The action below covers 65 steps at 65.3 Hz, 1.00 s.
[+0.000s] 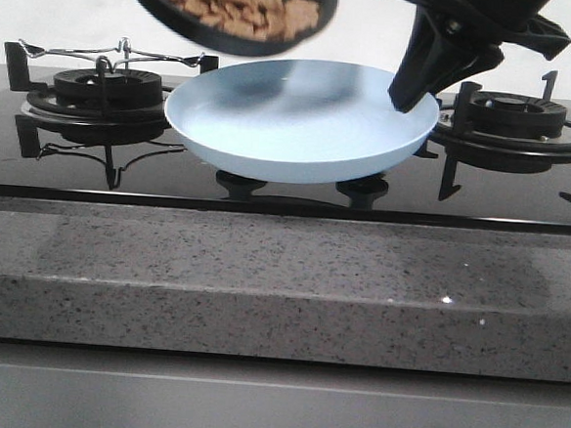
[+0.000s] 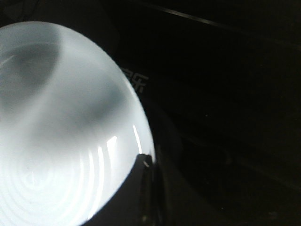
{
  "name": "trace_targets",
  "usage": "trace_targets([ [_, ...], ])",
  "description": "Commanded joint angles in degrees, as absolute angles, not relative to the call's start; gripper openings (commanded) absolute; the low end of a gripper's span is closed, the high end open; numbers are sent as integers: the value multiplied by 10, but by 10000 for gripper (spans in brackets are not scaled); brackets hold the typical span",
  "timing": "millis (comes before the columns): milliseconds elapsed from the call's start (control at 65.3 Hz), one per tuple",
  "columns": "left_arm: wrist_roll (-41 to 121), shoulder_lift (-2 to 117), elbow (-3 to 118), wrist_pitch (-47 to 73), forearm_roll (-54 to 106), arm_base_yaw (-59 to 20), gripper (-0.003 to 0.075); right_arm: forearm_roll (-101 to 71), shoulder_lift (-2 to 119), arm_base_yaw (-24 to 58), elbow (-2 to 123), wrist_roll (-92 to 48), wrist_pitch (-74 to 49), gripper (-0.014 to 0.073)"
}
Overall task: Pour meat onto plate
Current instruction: 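Lift the black pan with the left gripper and tilt it over the plate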
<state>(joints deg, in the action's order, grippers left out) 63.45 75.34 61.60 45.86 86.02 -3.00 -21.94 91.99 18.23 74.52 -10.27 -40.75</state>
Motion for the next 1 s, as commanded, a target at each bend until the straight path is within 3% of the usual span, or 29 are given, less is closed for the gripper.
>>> trace_targets([
  [0,679,721,634,436,910,-58,-20,-234,897,182,759,-108,-379,-113],
  [398,898,684,634,368,912,-155,-20,-234,897,182,759,-108,-380,-113],
  [980,1158,683,634,376,912,-164,-20,-234,897,182,759,-108,-380,-113],
])
